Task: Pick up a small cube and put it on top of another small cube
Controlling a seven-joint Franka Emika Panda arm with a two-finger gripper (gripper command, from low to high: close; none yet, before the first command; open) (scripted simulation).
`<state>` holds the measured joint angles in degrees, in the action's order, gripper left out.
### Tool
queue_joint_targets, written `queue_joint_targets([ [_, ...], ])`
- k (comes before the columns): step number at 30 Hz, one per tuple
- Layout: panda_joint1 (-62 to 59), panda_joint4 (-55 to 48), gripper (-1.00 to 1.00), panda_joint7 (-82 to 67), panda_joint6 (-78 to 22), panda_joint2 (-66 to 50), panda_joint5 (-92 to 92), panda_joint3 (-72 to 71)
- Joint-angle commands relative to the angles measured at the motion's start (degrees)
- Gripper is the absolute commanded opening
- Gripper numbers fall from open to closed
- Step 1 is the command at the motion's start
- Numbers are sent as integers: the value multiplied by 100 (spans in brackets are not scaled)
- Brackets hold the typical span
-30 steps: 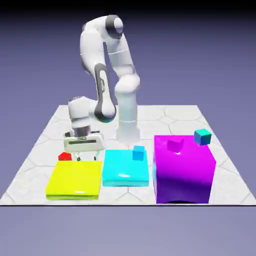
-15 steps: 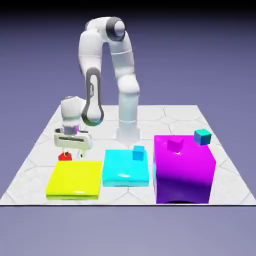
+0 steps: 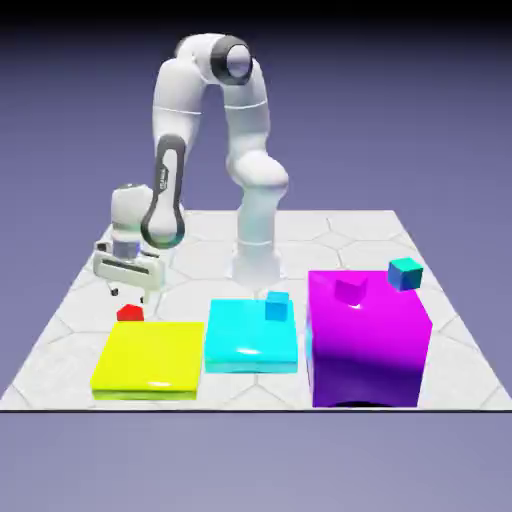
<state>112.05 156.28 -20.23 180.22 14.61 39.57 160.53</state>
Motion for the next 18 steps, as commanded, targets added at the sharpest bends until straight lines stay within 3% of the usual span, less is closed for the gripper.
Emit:
queue_joint_targets([
  [1, -77, -81, 0, -156, 143, 208, 146, -102],
  [5, -346, -362, 0, -703, 641, 934, 658, -461],
  [6, -346, -362, -100, -703, 641, 934, 658, -461],
  [18, 366, 254, -100, 873, -680, -886, -622, 311],
])
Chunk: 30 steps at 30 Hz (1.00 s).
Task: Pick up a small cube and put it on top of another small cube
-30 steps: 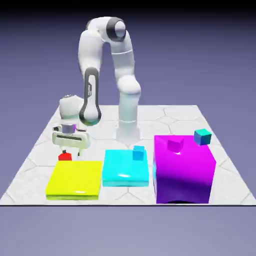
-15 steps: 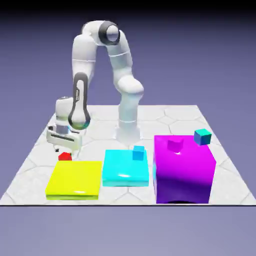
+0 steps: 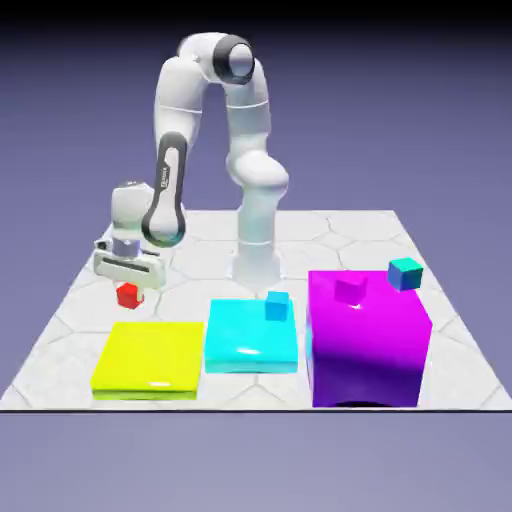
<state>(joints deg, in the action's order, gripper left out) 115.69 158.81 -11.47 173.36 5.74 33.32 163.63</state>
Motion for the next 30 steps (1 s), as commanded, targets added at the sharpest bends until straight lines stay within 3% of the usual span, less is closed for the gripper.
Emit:
queue_joint_targets([
  [1, 62, -68, -100, 247, -106, -57, -36, -98],
  [30, 1780, -2045, -100, 7473, -3326, -1709, -1148, -2962],
])
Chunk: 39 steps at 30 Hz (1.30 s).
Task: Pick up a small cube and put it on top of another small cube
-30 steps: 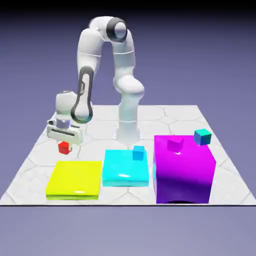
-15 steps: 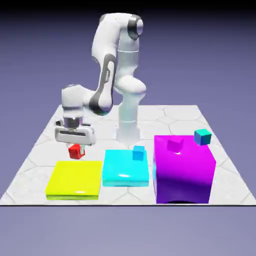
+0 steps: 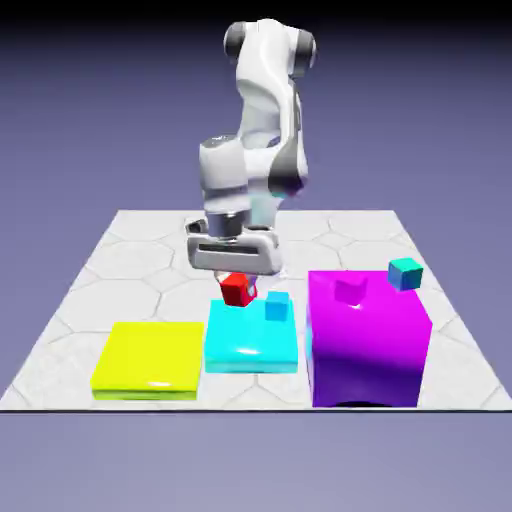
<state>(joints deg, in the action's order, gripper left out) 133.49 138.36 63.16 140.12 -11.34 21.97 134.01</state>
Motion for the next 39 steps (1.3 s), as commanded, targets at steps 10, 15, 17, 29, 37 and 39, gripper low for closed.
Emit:
queue_joint_targets([
  [10, 592, -682, -100, 2502, -1112, -570, -397, -988],
  [15, 888, -1022, -100, 3748, -1668, -855, -588, -1482],
  [17, 1007, -1159, -100, 4246, -1890, -969, -665, -1679],
  [29, 740, -1465, -100, 4946, -2742, -2342, 243, -2621],
  [37, -246, -1311, -100, 3710, -3056, -4002, 2057, -3195],
  [39, -493, -1272, -100, 3401, -3135, -4417, 2511, -3338],
])
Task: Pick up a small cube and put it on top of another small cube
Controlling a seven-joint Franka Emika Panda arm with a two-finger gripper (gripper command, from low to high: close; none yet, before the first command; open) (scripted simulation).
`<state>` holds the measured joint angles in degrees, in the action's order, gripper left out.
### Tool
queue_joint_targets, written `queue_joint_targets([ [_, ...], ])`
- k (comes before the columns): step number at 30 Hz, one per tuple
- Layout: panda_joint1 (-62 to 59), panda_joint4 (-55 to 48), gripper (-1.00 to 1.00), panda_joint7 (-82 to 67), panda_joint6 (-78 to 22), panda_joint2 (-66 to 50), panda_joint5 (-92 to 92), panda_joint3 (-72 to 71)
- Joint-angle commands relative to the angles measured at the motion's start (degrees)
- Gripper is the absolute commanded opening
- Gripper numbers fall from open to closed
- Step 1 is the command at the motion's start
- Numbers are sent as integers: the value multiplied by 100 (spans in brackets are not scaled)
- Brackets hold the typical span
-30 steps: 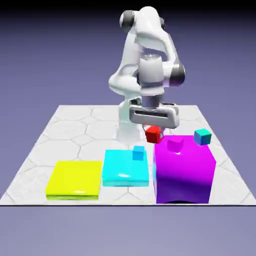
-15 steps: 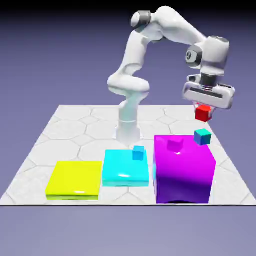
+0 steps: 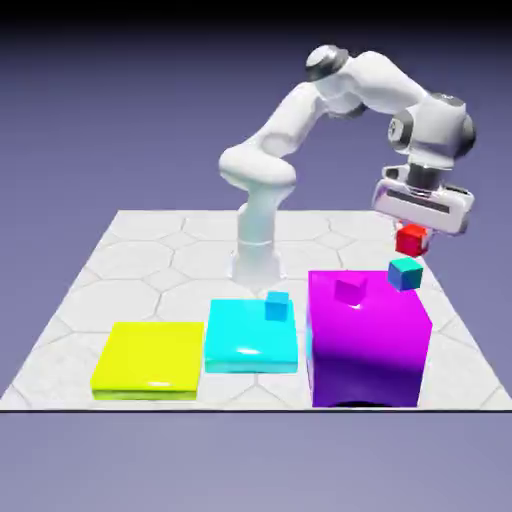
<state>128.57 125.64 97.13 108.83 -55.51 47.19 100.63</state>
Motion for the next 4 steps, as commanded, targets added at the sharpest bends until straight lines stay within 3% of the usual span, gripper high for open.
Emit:
queue_joint_targets([
  [1, -45, 7, -100, -53, -20, -76, 73, -26],
  [2, -45, 7, 100, -53, -20, -76, 73, -26],
  [4, 78, -12, 100, 101, 20, 131, -154, 46],
])
